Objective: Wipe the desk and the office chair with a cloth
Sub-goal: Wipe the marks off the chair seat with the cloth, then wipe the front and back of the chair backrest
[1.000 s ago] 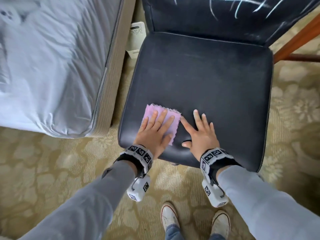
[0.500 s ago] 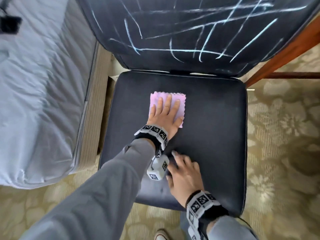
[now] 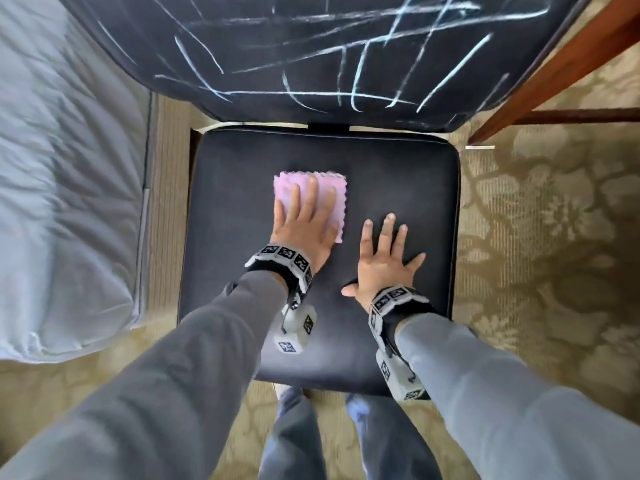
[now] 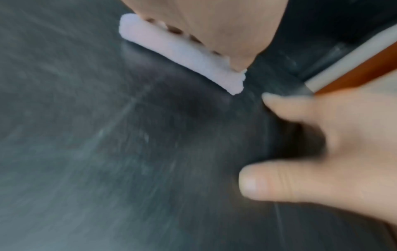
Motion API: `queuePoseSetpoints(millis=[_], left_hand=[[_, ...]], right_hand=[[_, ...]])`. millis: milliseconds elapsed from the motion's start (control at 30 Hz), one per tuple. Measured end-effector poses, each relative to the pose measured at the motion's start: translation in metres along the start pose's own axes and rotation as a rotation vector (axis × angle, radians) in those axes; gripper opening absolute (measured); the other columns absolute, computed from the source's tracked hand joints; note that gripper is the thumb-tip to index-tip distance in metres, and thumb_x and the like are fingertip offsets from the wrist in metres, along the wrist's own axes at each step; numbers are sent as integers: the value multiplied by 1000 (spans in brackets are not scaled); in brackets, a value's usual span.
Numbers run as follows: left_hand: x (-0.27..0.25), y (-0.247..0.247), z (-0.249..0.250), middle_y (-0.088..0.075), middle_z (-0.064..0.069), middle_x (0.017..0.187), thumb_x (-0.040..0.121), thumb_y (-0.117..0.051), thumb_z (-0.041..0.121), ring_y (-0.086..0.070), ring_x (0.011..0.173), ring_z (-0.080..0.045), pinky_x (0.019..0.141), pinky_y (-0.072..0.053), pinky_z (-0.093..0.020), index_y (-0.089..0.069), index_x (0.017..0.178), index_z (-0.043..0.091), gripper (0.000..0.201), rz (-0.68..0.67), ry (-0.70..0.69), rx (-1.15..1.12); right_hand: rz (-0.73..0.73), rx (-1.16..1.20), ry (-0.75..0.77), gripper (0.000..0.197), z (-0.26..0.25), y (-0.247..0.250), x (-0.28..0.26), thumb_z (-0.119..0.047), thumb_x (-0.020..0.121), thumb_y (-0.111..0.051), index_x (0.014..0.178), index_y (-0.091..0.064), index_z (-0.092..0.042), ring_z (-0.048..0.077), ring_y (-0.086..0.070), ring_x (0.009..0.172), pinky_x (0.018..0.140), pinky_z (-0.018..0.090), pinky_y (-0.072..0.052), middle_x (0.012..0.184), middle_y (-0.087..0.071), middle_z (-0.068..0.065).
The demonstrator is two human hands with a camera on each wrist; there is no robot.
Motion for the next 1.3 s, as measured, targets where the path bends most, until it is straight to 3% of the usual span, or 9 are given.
queuePoseSetpoints(millis=[133,333,467,567,667,767,867,1000,1300], left_hand=[[-15,-22,27,29,8,163,105,-21,46,23,152,-24,124,4,-52,23,154,39,66,-56,-272,104],[37,25,-74,10,1,168,105,-24,44,6,154,-29,122,-4,-57,8,160,31,65,75,179,-29],[16,12,-44,11,-13,166,93,-49,54,5,152,-40,124,-5,-48,10,159,17,95,44,22,58],[-14,-27,-18,19,-8,166,92,-52,33,9,154,-35,125,-5,-43,21,156,20,98,-35,-90,109],[-26,-19,-14,2,4,169,97,-40,16,-12,154,-23,119,-32,-44,8,159,33,80,-141,-59,21],[-26,34,-15,-62,-4,131,98,-46,20,-62,116,-30,90,-52,-40,-54,133,29,37,-96,-107,-93],[-37,96,-26,-65,5,84,90,-57,21,-65,86,-25,74,-48,-31,-62,80,30,15,-89,-221,-231],[-64,159,-53,-73,11,90,82,-65,28,-67,87,-12,80,-54,-31,-72,96,28,15,-71,-277,-387],[-124,346,-120,-74,9,107,95,-59,21,-69,99,-10,93,-55,-33,-70,115,26,24,282,-423,-384]], right_hand=[[-44,7,39,129,7,-4,-1,-57,77,-75,153,22,-19,37,26,146,112,72,-12,152,42,15],[-12,3,81,133,12,-3,0,-52,76,-78,152,26,-21,38,22,148,112,71,-15,154,40,15],[-75,4,41,123,6,8,-1,-33,81,-78,154,20,-20,39,16,149,109,70,-25,157,34,15],[-36,53,28,111,-4,29,-9,-22,83,-72,156,13,-16,40,3,150,112,60,-29,161,19,16],[118,9,260,110,-32,47,-26,-16,83,-68,155,15,-14,31,7,151,122,53,-11,162,23,8],[146,-54,483,112,-65,53,-45,-11,81,-66,154,19,-15,23,9,152,123,46,3,165,12,2],[109,106,353,105,-80,80,-51,-20,88,-66,156,12,-15,28,-22,149,122,50,-14,155,-33,5],[196,219,181,32,-99,128,-65,-30,91,-55,121,-53,-20,32,-62,105,83,36,-51,111,-67,8],[473,680,-118,17,-114,249,-159,-27,78,-63,87,-52,-17,26,-54,73,64,25,-38,75,-58,2]])
Point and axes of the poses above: each hand's wrist, its own x-axis towards the middle knuckle, its own y-axis out of the back of the hand, z = x × y, the point moved 7 cm from there along x, towards the middle knuckle
